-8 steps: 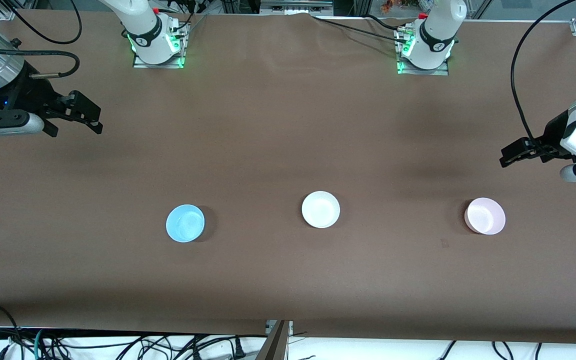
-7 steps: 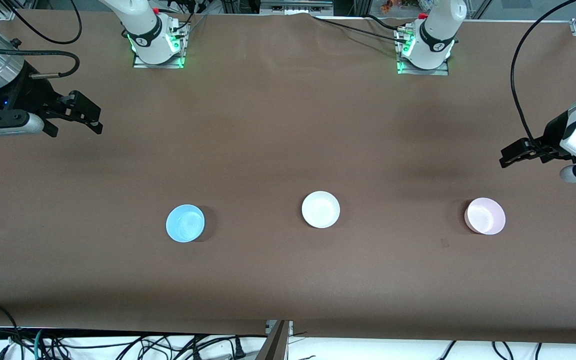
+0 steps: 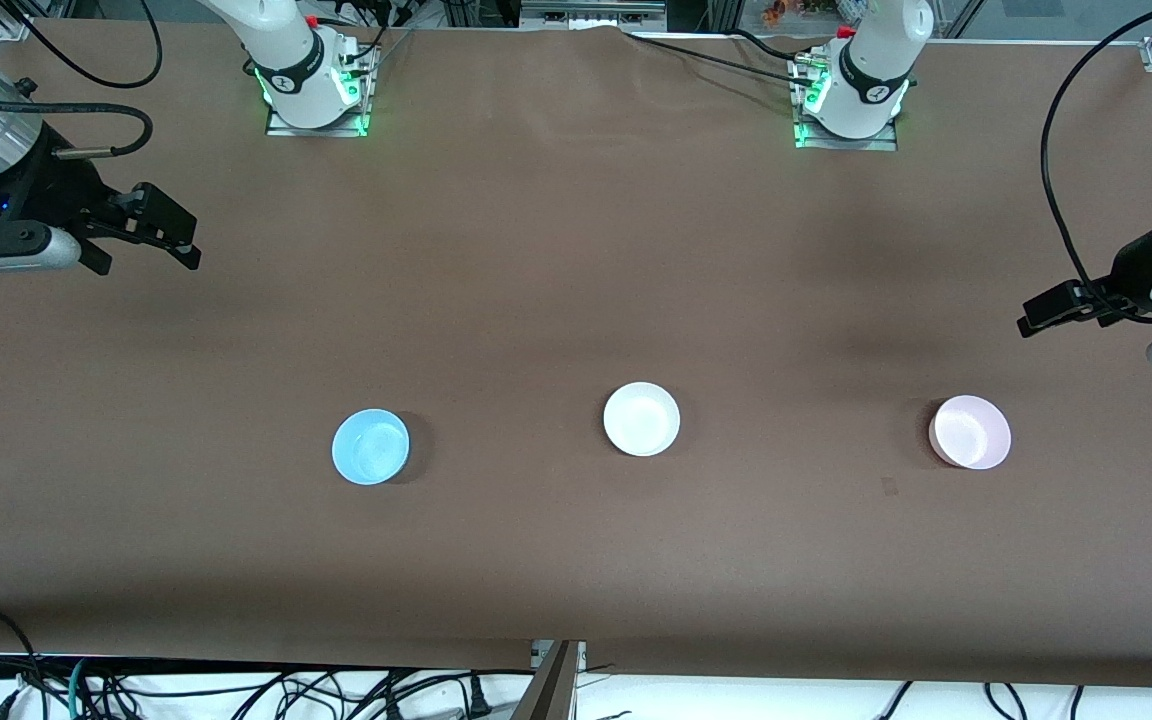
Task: Stack pink and blue bowls on white bowl
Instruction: 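Reach the left gripper toward the pink bowl while the right gripper reaches blue, then grasp the pink bowl rim with the left gripper, then carry the pink bowl onto the white bowl with the left gripper, then open the left gripper on pink bowl while the right gripper grips blue bowl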
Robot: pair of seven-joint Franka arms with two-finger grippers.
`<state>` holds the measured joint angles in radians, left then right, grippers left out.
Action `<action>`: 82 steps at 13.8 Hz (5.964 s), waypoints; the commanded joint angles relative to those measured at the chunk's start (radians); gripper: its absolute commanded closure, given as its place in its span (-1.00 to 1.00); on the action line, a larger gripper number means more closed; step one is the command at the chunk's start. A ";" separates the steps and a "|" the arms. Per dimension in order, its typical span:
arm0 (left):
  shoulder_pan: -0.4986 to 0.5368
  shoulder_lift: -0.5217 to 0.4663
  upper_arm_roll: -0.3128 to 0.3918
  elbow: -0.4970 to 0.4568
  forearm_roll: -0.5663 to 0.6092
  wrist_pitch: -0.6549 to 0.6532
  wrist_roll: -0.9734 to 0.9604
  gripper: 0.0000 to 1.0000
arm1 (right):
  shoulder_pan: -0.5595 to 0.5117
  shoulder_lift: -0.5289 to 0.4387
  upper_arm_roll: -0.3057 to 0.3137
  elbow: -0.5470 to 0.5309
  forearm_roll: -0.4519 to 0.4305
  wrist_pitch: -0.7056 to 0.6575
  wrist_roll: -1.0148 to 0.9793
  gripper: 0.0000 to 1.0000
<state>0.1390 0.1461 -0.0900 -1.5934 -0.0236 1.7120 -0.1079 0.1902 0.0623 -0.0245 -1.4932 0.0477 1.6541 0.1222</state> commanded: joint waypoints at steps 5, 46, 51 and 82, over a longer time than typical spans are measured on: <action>0.191 0.209 -0.002 0.012 0.001 0.151 0.292 -1.00 | -0.008 0.004 0.003 0.010 0.015 0.001 0.005 -1.00; 0.215 0.567 0.003 -0.031 0.071 0.534 0.074 0.88 | 0.035 0.183 -0.009 0.013 -0.083 0.055 -0.010 -1.00; 0.188 0.549 0.001 -0.019 0.074 0.473 0.007 1.00 | 0.034 0.232 -0.009 0.013 -0.075 0.052 -0.036 -1.00; -0.584 0.687 -0.004 0.388 0.074 0.276 -0.700 1.00 | 0.048 0.697 -0.012 -0.015 -0.022 0.630 -0.049 -0.07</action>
<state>-0.4549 0.8632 -0.0949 -1.1844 0.0369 1.9923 -0.8379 0.2427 0.7277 -0.0431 -1.5495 0.0155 2.2879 0.0883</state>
